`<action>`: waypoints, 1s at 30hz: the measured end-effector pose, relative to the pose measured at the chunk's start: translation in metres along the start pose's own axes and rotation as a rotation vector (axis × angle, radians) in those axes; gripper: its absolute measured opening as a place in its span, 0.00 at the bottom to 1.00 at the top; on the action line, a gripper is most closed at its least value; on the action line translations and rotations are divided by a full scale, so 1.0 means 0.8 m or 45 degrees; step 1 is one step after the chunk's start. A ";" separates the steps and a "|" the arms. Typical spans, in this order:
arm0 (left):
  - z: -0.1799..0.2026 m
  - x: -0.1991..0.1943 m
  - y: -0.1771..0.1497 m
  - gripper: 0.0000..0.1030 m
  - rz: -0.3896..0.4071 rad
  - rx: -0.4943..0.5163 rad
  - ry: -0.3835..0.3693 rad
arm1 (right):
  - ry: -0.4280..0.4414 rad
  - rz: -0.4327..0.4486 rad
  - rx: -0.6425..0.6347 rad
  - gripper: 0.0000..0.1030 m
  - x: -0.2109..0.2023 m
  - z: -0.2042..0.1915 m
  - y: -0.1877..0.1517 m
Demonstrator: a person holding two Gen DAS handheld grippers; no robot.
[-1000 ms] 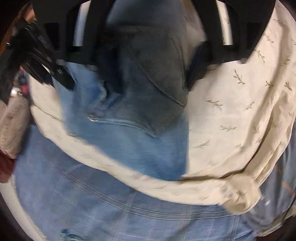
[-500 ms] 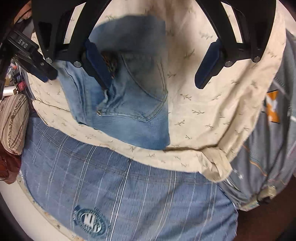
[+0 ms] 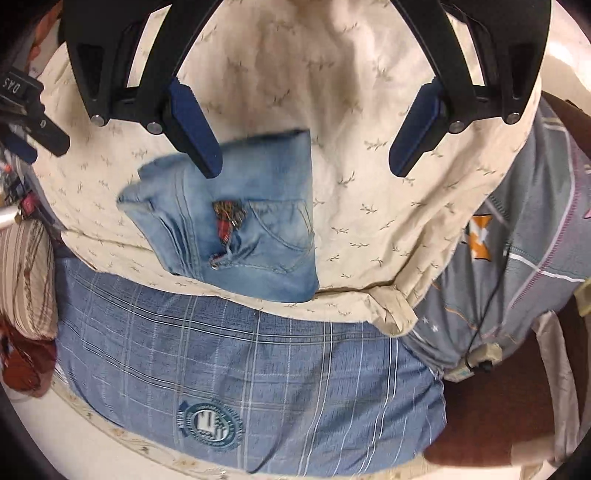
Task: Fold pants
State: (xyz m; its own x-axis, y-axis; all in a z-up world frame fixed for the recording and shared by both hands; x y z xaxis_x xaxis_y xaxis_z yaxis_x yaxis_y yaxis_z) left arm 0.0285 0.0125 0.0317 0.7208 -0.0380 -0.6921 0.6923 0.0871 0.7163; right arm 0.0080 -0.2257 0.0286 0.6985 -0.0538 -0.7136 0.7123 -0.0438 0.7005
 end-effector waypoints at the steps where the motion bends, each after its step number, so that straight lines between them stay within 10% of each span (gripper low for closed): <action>1: 0.004 -0.008 -0.008 0.90 0.011 0.025 0.005 | -0.008 0.009 -0.007 1.00 -0.003 0.001 -0.005; 30: 0.056 -0.056 -0.066 0.90 -0.052 0.139 -0.144 | -0.110 0.114 -0.012 1.00 -0.049 0.024 -0.046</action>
State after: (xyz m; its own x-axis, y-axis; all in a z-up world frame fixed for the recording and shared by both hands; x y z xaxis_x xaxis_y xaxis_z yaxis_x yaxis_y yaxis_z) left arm -0.0390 -0.0353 0.0292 0.6868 -0.1517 -0.7108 0.7163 -0.0250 0.6974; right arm -0.0467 -0.2412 0.0309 0.7509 -0.1425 -0.6448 0.6485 -0.0253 0.7608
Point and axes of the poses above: each gripper's, at about its wrist camera, not at the fingertips, and x roughly the way its jaws point, z to its right, y to its top, the point moved 3 cm from there along x, roughly the way its jaws point, and after that the axes turned 4 degrees about -y, right-handed, at the moved point
